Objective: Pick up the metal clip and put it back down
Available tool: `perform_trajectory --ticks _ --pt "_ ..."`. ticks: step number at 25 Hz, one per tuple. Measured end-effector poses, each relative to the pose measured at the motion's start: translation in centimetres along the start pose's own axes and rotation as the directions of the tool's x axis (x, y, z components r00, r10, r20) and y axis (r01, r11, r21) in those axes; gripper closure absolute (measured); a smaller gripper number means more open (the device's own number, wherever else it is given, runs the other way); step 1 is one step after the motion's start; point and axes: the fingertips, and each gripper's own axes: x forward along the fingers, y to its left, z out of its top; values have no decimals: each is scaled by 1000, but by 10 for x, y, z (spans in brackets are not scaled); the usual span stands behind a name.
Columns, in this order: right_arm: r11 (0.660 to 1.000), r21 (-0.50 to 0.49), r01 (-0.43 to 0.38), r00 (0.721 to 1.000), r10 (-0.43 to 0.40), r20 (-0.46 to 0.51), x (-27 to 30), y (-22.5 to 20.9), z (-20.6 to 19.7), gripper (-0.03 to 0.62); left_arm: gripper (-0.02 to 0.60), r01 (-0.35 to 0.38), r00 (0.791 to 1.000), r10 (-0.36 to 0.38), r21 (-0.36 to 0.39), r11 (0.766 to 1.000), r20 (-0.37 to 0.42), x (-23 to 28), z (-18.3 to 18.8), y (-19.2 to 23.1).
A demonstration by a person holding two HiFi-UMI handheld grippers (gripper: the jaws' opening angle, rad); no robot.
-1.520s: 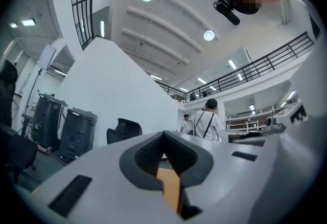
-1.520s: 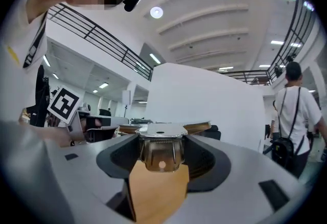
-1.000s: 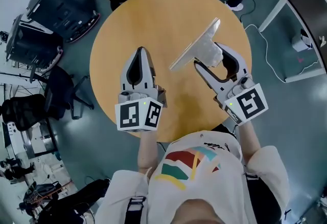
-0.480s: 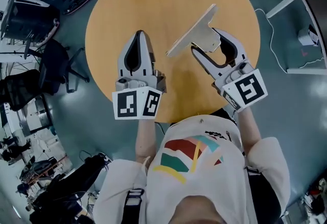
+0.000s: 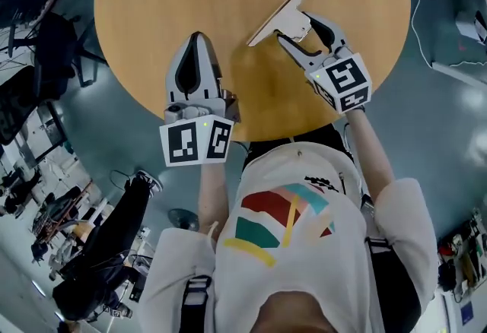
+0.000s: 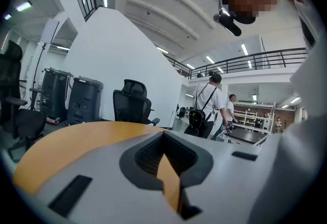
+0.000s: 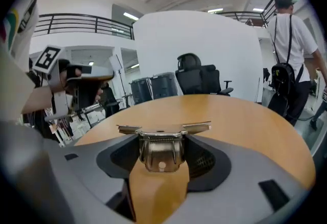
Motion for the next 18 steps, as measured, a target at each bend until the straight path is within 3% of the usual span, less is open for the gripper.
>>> perform_trajectory --ticks 6,13,18 --pt "1000 -21 4 988 -7 -156 -9 -27 -53 326 538 -33 992 29 -25 999 -125 9 -31 -18" --pt "996 -83 24 976 -42 -216 15 -14 -95 326 538 -33 993 29 -31 999 -115 0 -54 7" --pt "992 -130 11 958 -47 -283 6 -18 -105 326 538 -31 993 27 -33 999 -114 -2 -54 -7"
